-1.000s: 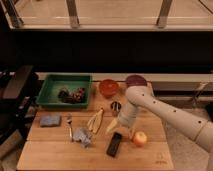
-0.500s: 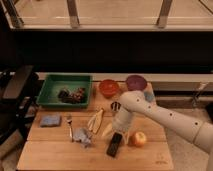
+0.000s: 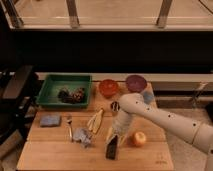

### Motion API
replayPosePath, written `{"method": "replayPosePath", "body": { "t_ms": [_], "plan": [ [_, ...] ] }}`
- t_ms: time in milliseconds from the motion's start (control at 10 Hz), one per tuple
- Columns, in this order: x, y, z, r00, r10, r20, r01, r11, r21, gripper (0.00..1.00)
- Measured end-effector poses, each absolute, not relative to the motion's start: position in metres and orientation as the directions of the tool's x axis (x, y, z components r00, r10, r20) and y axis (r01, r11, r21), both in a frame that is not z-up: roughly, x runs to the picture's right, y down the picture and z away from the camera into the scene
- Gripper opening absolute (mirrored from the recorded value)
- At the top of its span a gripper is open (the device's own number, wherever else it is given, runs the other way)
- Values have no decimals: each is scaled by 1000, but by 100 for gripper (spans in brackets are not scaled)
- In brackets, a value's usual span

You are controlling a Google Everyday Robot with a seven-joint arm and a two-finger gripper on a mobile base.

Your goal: Place eraser in red bowl

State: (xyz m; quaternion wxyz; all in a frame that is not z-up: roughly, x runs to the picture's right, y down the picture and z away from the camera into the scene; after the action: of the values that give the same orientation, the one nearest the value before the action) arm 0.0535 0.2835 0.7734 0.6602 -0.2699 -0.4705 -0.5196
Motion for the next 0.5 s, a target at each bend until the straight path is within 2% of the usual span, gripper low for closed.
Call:
{"method": "replayPosePath", "body": {
  "t_ms": [100, 200, 400, 500],
  "plan": [
    [55, 281, 772, 18, -438, 899, 938, 320, 137, 4],
    [58, 275, 770, 23, -449, 893, 933, 329, 142, 0],
    [61, 248, 761, 36, -496, 867, 923, 349, 161, 0],
    [65, 221, 752, 50, -533, 845, 914, 365, 176, 0]
  ]
}}
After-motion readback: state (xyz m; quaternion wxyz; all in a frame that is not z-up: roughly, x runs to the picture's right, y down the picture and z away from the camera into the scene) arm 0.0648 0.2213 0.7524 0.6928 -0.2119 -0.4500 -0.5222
